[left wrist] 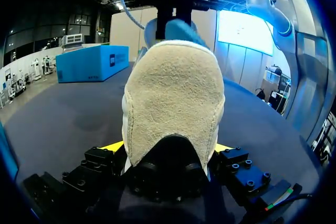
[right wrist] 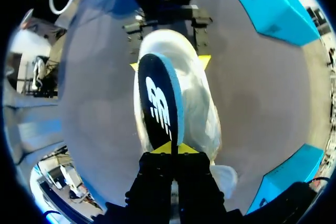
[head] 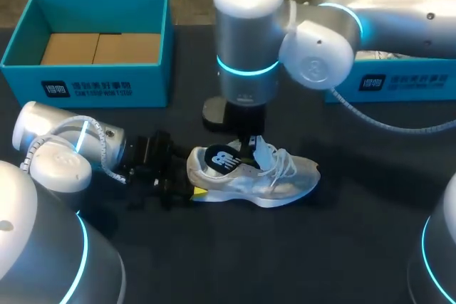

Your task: Take the shoe out of the shoebox, open the shoe tongue, remove and reinsert the insole, then place the shoe into the shoebox

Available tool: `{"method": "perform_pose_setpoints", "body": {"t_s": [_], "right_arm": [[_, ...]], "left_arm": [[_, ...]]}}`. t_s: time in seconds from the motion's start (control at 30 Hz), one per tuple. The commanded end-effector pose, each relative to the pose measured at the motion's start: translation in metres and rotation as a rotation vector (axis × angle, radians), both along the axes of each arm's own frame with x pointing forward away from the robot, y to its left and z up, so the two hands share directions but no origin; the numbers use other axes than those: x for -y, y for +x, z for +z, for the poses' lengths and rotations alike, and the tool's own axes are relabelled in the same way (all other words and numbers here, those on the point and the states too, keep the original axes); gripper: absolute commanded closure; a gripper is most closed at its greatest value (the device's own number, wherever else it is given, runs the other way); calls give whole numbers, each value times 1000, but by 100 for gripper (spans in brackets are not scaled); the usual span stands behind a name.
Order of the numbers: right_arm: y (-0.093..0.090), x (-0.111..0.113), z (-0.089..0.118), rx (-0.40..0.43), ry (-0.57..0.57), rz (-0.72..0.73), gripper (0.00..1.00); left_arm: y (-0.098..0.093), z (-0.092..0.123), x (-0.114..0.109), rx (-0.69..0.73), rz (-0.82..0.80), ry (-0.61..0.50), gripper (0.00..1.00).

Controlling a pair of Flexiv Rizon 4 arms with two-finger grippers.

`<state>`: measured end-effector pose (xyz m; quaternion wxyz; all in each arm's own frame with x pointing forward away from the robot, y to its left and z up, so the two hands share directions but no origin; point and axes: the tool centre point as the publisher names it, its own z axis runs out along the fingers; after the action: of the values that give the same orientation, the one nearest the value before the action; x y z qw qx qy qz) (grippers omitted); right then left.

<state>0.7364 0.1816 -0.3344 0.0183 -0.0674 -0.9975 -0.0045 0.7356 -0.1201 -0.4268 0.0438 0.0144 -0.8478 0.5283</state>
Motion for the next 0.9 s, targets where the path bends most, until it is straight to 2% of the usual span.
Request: {"method": "perform_pose_setpoints", "body": {"t_s": [0.03,0.4,0.7,0.73,0.77,0.8,0.9], "right_arm": [[1,-7,11,-2,18,33,100],[9,-49,18,-23,103,147,100],[12,-62,23,-55,141,164,100],[12,-62,23,-65,166,161,92],[12,-62,23,-76,187,155,65],[11,-61,23,-79,196,145,58],[10,-58,23,-102,234,120,54]], "left_arm": [[3,-5,2,0,0,3,100],[3,-5,2,0,0,3,100],[3,-5,2,0,0,3,100],[3,-5,2,0,0,3,100],[3,-5,2,0,0,3,100],[3,-5,2,0,0,3,100],[3,-5,2,0,0,3,100]]}}
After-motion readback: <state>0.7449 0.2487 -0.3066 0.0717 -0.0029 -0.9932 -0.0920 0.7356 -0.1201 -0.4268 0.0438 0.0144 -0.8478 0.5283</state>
